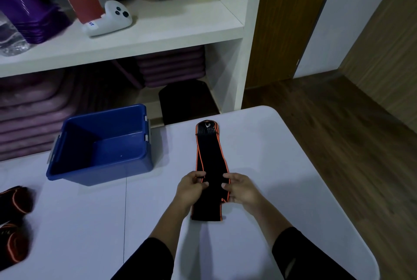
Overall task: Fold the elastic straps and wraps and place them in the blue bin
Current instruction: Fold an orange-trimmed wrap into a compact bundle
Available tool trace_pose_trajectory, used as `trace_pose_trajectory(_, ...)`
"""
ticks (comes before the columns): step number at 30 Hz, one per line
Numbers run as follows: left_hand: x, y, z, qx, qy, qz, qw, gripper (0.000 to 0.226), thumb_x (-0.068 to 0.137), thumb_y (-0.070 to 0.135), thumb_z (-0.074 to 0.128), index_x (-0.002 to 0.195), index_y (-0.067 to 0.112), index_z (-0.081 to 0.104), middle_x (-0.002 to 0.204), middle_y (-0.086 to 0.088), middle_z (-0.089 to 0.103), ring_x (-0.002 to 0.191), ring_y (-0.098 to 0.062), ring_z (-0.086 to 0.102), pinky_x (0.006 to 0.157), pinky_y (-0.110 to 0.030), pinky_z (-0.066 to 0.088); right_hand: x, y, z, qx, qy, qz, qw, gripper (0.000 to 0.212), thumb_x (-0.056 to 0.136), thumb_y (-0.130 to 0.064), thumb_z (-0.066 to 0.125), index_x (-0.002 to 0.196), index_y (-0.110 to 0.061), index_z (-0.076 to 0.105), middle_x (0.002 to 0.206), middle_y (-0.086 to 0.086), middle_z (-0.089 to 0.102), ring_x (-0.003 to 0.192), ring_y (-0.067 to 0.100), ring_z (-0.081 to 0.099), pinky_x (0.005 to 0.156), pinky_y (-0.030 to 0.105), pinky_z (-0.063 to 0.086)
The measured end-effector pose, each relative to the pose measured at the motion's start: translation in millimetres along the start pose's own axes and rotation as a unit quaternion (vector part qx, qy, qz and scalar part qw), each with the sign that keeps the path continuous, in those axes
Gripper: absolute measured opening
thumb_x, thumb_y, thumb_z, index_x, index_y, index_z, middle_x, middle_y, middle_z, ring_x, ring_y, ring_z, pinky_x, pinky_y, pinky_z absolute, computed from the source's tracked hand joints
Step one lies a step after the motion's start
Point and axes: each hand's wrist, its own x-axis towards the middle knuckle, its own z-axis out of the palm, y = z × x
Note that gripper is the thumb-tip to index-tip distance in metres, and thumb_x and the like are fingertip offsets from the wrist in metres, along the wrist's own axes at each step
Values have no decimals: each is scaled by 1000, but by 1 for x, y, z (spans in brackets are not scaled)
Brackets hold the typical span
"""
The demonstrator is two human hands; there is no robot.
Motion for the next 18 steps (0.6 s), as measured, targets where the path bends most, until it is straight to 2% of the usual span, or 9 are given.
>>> trace_pose_trajectory(3, -2, -3, -2, 86, 7, 26, 996, 43, 80, -6, 58, 116, 18, 59, 106, 3, 58, 102, -16, 57, 95, -27, 46, 0, 12, 3, -47, 33, -14, 998, 34, 81, 2, 65, 109, -15, 56, 107, 17, 61, 79, 24, 62, 65, 40, 58)
trace_pose_trajectory(5, -5, -9, -1, 145, 17, 34, 989, 48, 77, -8, 56, 118, 16, 59, 108, 1, 61, 105, -18, 58, 97, -27, 45, -4, 21, 7, -106, 47, -24, 993, 37, 77, 2, 69, 107, -16, 56, 84, 10, 57, 72, 22, 60, 65, 40, 58)
trace_pose_trajectory(7, -8, -18, 0, 167, 38, 35, 985, 49, 74, -9, 54, 117, 15, 60, 111, -4, 65, 105, -21, 61, 96, -29, 47, -9, 28, 11, -154, 41, -41, 986, 42, 76, 1, 70, 112, -16, 55, 73, 3, 48, 66, 22, 57, 62, 41, 56)
trace_pose_trajectory(9, -11, -26, -1, 173, 63, 31, 982, 47, 73, -8, 54, 114, 15, 61, 108, -8, 66, 99, -22, 63, 90, -26, 49, -13, 31, 14, -188, 48, -62, 979, 47, 75, -3, 72, 115, -21, 55, 77, 0, 48, 68, 25, 57, 68, 48, 57)
trace_pose_trajectory(11, -12, -32, -3, 177, 91, 31, 980, 43, 74, -3, 57, 114, 14, 59, 108, -10, 63, 92, -23, 62, 83, -23, 47, -14, 32, 15, -206, 60, -78, 974, 51, 75, -7, 72, 118, -25, 53, 81, -3, 47, 74, 26, 57, 74, 48, 56)
trace_pose_trajectory(14, -13, -37, -3, 187, 101, 20, 977, 37, 80, 5, 59, 116, 14, 58, 108, -8, 62, 97, -23, 59, 84, -23, 42, -14, 33, 17, -227, 58, -84, 969, 59, 72, -7, 75, 124, -18, 50, 84, -5, 51, 82, 24, 60, 76, 39, 56)
trace_pose_trajectory(18, -17, -39, 0, 186, 84, 10, 979, 39, 78, -2, 54, 114, 12, 61, 93, -4, 68, 84, -13, 55, 77, -16, 40, -14, 37, 21, -299, 39, -102, 948, 73, 65, -7, 79, 131, -13, 47, 107, -1, 52, 87, 21, 57, 89, 42, 52)
